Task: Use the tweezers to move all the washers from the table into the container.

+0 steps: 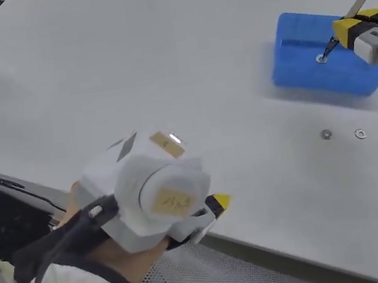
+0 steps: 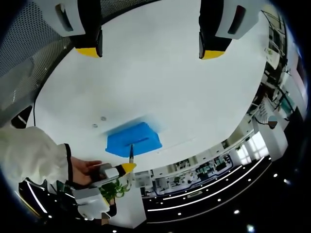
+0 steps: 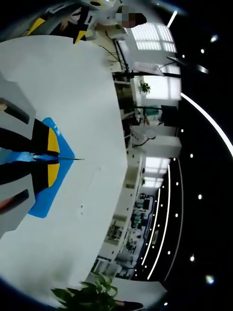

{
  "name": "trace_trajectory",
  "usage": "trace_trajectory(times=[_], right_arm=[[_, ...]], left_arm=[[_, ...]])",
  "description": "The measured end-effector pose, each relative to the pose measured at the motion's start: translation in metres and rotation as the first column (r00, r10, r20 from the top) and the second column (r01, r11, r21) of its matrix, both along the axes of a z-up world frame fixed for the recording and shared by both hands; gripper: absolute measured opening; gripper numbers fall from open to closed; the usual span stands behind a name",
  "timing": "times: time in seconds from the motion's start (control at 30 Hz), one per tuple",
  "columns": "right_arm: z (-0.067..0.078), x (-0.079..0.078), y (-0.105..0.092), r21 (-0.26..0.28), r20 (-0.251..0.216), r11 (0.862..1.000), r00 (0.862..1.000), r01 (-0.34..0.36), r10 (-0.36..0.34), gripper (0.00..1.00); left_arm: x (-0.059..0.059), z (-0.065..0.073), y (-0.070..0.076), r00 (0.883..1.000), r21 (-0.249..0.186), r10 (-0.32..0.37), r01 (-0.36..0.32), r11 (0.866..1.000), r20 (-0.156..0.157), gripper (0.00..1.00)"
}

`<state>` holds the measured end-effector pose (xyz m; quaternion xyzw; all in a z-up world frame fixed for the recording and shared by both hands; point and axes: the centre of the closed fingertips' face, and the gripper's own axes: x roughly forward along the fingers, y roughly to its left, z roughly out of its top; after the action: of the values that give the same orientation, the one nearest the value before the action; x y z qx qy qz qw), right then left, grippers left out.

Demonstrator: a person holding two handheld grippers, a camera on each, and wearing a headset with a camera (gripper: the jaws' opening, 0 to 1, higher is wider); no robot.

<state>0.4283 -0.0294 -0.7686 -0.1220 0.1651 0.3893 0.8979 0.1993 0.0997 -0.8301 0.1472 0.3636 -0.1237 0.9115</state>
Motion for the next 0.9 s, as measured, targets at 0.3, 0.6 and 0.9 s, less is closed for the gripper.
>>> trace_trajectory(times=[0.3, 0.6, 0.9], right_arm=[[-0.028, 0.007, 0.001, -0.037, -0.015, 0.999, 1.000, 0.011, -0.012, 0.01], [-0.037, 0.004, 0.000, -0.037, -0.050, 0.999, 0.999, 0.017, -0.019, 0.01], [-0.041, 0.004, -0.002, -0.053, -0.046, 0.998, 0.998, 0.037, -0.040, 0.02]], left_arm=[[0.000, 0.002, -0.002, 1.000, -0.009, -0.003, 0.003, 1.000, 0.005, 0.83], [-0.001, 0.001, -0.005, 1.000, -0.015, -0.018, 0.018, 1.000, 0.000, 0.83], [0.000, 0.003, -0.007, 1.000, -0.027, -0.019, 0.019, 0.999, 0.008, 0.82]])
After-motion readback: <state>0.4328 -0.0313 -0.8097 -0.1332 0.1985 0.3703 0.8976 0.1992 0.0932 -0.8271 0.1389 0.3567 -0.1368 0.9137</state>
